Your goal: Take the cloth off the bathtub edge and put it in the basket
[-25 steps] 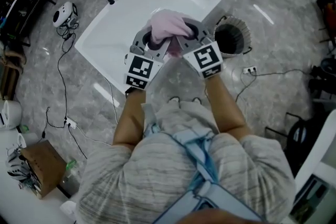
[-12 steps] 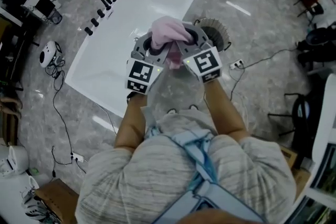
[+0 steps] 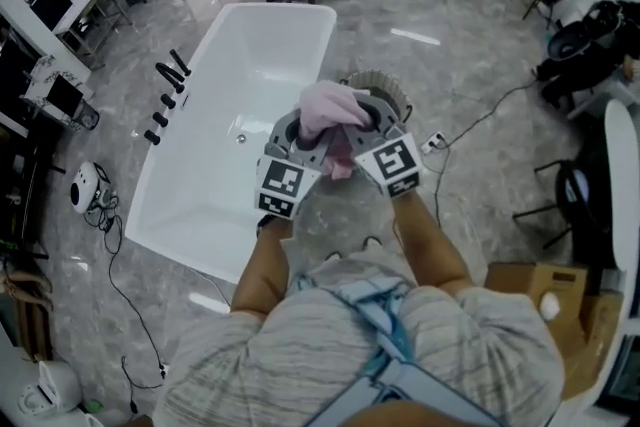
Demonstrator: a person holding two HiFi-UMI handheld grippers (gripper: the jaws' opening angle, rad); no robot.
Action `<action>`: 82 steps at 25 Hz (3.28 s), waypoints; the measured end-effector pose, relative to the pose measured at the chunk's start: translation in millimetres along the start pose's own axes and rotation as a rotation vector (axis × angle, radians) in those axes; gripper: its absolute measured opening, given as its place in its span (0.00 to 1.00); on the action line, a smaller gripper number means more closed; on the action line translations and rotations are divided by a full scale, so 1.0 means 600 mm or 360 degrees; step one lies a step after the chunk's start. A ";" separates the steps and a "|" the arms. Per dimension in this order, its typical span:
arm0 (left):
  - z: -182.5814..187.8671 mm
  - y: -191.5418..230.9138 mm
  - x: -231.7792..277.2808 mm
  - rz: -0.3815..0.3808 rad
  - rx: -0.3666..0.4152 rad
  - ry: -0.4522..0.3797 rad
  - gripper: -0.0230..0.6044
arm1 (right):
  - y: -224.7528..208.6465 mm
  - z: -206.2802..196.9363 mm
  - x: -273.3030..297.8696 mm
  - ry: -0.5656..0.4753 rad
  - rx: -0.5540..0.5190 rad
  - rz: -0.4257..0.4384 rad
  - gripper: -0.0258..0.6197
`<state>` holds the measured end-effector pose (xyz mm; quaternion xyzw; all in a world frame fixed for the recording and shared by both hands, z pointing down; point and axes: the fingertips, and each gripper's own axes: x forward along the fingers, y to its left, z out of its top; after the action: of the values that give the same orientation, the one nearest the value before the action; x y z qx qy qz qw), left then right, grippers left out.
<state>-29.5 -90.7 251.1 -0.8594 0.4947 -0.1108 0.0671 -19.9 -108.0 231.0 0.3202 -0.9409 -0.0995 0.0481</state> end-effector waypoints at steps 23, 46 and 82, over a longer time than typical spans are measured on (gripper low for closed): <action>0.013 -0.004 0.182 -0.0207 -0.0028 -0.0043 0.26 | -0.175 -0.052 0.015 0.0041 0.0032 -0.0203 0.06; 0.035 0.042 0.485 -0.0110 -0.0071 0.0030 0.26 | -0.462 -0.117 0.103 0.0040 0.0114 -0.0065 0.06; -0.110 0.167 0.754 -0.0425 -0.0192 0.0208 0.26 | -0.654 -0.306 0.301 0.0360 0.0266 -0.0133 0.06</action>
<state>89.5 -533.1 348.7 -0.9109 0.3850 -0.1446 -0.0322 98.3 -551.2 329.6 0.3712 -0.9203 0.0141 0.1229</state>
